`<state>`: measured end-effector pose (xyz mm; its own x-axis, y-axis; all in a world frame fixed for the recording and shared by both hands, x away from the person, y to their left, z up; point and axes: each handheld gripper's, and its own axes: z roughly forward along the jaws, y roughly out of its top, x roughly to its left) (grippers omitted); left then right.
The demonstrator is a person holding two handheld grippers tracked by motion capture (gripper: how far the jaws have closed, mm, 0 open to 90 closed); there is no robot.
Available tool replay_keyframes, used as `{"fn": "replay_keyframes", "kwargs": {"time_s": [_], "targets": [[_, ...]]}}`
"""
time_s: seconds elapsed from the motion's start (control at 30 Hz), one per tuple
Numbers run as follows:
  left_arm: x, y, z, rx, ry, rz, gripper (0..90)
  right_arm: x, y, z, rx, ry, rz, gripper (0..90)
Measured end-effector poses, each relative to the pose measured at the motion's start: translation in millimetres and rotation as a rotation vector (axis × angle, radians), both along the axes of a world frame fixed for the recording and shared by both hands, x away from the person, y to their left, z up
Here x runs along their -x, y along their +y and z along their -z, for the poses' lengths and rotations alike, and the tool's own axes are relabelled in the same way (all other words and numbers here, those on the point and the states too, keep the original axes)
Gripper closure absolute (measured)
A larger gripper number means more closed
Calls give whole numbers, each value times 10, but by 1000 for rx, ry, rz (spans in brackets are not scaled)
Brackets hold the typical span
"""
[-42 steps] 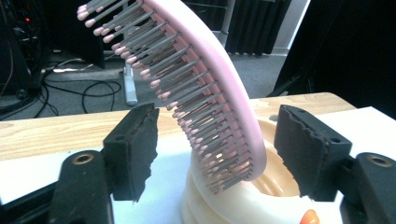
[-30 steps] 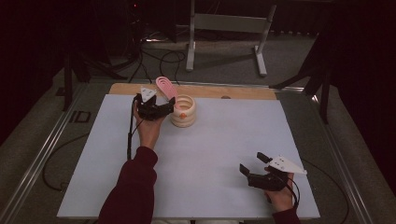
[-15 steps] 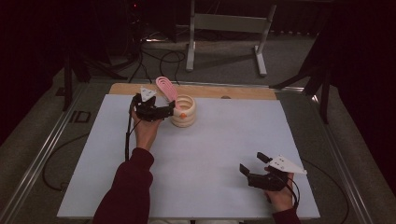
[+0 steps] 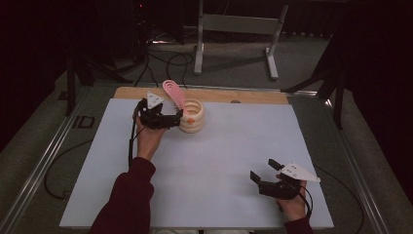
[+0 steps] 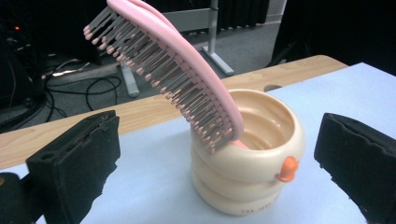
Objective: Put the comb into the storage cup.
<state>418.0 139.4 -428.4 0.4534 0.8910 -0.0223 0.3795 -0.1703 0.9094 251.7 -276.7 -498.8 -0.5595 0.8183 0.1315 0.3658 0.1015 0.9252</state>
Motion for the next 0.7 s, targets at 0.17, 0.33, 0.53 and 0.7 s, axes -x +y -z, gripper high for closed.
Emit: {"fn": "replay_keyframes", "kwargs": {"time_s": [0.17,0.33,0.53,0.7], "targets": [[64,71,-30,-21,15,3,4,-4,-2,6,1,1,2,102],[128,122,-43,-46,19,4,3,-4,0,7,3,3,3,102],[255,203,-94,-69,28,33,3,-6,-5,10,-2,4,6,102],[361,281,-132,-80,29,60,3,-6,-9,7,3,0,7,102]]}}
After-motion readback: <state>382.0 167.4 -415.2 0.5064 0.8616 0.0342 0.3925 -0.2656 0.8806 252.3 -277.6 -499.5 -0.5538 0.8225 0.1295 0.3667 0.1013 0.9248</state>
